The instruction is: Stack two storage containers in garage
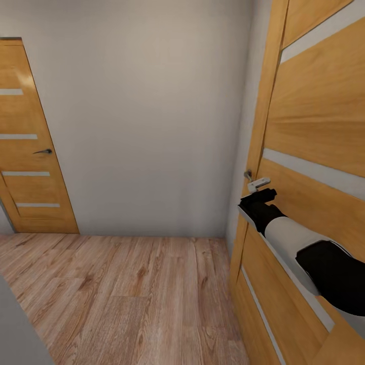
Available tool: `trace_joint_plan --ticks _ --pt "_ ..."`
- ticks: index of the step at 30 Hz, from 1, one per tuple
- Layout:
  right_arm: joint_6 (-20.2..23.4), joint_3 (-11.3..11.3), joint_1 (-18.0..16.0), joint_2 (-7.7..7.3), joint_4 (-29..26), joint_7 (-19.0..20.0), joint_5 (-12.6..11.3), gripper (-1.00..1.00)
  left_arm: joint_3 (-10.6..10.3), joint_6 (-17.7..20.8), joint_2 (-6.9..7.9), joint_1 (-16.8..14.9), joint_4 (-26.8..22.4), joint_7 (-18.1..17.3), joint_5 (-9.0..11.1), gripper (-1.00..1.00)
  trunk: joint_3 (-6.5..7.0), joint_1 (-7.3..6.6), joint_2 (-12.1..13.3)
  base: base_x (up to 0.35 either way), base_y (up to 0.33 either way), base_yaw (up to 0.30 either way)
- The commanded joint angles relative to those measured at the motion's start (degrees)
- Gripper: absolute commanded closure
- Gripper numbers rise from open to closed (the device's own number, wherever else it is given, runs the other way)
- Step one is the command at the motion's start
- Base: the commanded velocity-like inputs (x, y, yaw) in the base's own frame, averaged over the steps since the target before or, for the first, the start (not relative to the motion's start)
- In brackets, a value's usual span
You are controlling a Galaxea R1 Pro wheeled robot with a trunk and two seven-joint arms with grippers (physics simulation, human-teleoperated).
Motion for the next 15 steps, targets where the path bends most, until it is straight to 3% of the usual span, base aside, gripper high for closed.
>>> trace_joint_plan --ticks 1,6,15 --pt "0.80 -0.15 -0.02 -0.44 -0.05 -0.50 -0.21 -1.00 0.05 -0.12 -0.01 0.01 -0.04 -0.05 0.42 -1.00 -0.06 0.00 -0.03 0.000 0.000 0.000" --pt "0.79 -0.15 -0.02 -0.68 -0.05 -0.50 -0.17 -1.00 0.05 -0.12 -0.01 0.01 -0.04 -0.04 0.41 -1.00 -0.06 0.00 -0.03 0.000 0.000 0.000" --pt "1.16 -0.08 -0.02 0.22 -0.05 -1.19 -0.13 -1.00 0.05 -0.12 -0.01 0.01 -0.04 -0.04 0.43 -1.00 -0.06 0.00 -0.03 0.000 0.000 0.000"
